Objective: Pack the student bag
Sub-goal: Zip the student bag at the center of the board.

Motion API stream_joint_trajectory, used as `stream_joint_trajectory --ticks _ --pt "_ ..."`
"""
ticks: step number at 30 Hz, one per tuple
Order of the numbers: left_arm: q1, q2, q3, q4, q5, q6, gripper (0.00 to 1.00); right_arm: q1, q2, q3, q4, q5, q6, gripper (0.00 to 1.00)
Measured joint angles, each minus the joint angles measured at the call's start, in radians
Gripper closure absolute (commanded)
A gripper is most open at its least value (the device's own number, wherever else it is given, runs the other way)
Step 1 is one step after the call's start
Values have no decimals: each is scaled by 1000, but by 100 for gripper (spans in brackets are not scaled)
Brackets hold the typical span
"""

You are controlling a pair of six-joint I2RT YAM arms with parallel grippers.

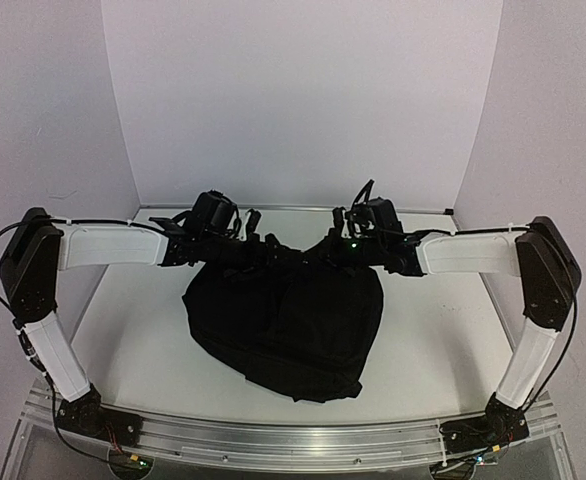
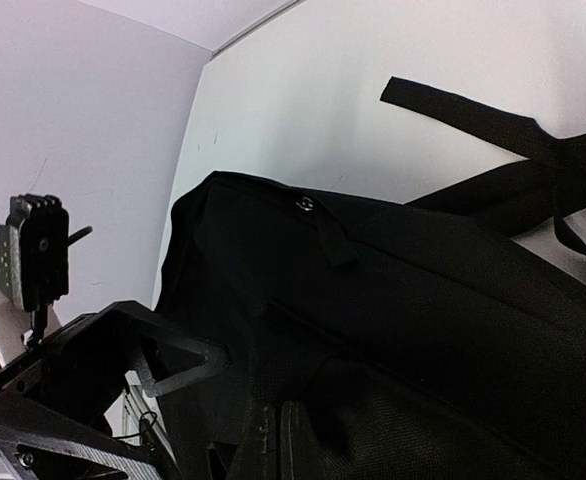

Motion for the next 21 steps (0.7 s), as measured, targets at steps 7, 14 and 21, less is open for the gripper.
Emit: stream_joint_trajectory --ticks 7,14,21 --pt "0 88 111 1 0 0 37 15 -4 -14 38 -1 31 100" --pt "1 159 193 -15 3 2 54 22 -4 -19 49 1 44 100" --pt "2 185 225 -35 10 8 73 37 -4 -20 64 -3 46 100"
